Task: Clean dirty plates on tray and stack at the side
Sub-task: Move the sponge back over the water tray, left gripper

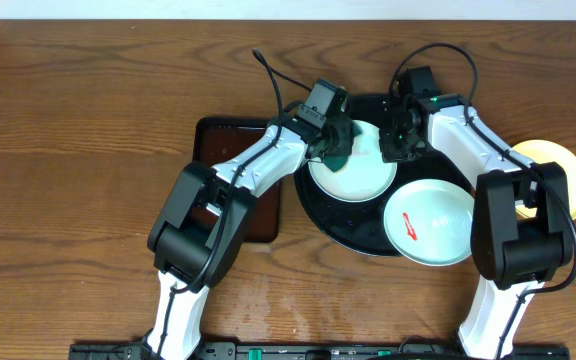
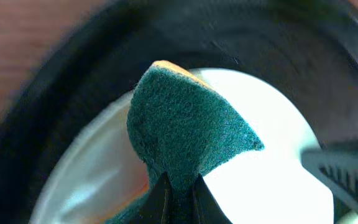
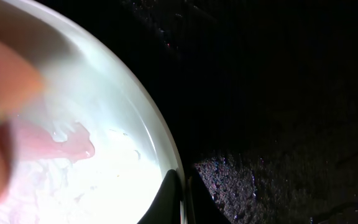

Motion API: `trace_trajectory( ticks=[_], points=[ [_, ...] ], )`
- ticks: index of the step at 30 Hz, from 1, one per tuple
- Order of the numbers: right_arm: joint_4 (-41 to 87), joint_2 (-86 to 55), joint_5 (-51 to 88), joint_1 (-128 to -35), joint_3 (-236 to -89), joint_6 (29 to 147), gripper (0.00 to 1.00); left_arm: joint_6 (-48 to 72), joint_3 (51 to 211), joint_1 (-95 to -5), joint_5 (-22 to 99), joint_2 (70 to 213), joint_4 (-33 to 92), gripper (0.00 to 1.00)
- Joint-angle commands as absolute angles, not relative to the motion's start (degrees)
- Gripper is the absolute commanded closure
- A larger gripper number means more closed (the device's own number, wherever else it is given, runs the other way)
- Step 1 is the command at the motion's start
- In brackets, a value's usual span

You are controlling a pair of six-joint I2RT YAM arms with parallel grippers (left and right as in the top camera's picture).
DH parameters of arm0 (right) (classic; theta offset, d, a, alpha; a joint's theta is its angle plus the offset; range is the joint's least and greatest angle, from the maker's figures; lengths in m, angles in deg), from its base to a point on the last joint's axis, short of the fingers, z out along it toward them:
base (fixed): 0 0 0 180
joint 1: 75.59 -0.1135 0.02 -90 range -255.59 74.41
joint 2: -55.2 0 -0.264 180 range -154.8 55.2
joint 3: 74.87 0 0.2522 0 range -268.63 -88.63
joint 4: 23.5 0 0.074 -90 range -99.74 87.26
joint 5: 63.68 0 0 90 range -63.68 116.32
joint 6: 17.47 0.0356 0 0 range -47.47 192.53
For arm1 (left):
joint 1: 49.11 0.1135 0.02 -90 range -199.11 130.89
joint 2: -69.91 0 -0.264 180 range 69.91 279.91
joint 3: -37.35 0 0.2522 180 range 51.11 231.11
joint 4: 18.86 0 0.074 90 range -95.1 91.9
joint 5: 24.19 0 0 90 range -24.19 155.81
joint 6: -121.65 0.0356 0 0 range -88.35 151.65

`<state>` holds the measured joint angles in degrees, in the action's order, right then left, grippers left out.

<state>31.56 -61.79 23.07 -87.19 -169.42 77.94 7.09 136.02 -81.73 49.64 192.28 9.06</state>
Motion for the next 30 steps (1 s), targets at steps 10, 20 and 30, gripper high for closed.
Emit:
trace_trajectory(
  ticks=[10, 20, 30],
  points=[
    [31.4, -62.2, 22.2, -88.4, -168.7, 77.6, 0.89, 4.8, 136.1, -81.6, 44.5, 180.5, 15.9, 0.92],
    [30.5, -62.2, 22.2, -88.4, -167.5, 79.4, 0.68, 5.0, 136.1, -75.2, 64.2, 165.9, 40.4, 0.92],
    [28.5, -62.2, 21.3, -88.4, -166.3, 79.8, 0.99, 8.8, 134.3, -63.2, 65.7, 166.1, 51.4, 0.92]
  ],
)
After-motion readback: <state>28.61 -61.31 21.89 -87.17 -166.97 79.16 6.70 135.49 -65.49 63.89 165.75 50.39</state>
